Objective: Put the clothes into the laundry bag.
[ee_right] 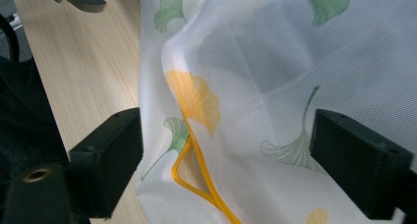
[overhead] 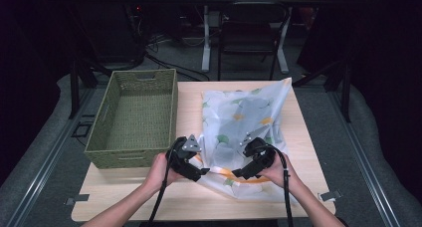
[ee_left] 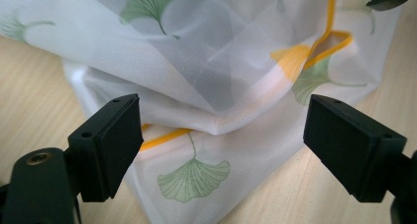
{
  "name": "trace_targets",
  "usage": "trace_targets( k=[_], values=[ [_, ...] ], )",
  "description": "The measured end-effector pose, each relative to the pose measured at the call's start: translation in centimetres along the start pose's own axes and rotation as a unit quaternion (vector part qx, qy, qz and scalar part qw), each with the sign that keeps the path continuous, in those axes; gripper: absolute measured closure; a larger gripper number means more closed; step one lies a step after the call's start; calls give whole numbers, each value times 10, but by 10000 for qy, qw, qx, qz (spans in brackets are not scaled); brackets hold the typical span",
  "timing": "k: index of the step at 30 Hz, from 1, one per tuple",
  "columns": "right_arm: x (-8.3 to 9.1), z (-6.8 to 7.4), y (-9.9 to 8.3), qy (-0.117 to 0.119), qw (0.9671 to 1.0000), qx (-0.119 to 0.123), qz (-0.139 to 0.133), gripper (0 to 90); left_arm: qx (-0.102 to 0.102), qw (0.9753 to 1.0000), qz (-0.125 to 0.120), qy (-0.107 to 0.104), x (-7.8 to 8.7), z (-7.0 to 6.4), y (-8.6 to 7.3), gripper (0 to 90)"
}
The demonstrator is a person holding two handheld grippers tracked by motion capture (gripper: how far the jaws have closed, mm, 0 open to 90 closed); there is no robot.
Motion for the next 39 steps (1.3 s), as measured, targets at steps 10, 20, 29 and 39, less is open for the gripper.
trace_targets(
  k=[10,20,29,39],
  values=[
    [31,-1,-11,-359,9985,-134,-388,0,387,9987,-202,262,42,9,-27,97],
    [62,-4,-43,-916,9920,-262,-833,0,867,9939,-299,616,80,23,-65,58],
    [76,-14,-81,-1140,9847,-814,-1040,0,1582,9832,-305,855,97,40,-110,2],
    [77,-24,-121,-1116,9746,-1437,-1304,0,2244,9696,-306,924,98,44,-159,1]
  ],
)
Point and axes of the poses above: each handheld gripper's, and its own axes: x roughly backward along the jaws, y roughly out of its top, z roughly to its left, the point moved 7 cm from there along -x, roughly forward along the jaws, and after that the axes turned 10 degrees about z, right-handed, at the moved point
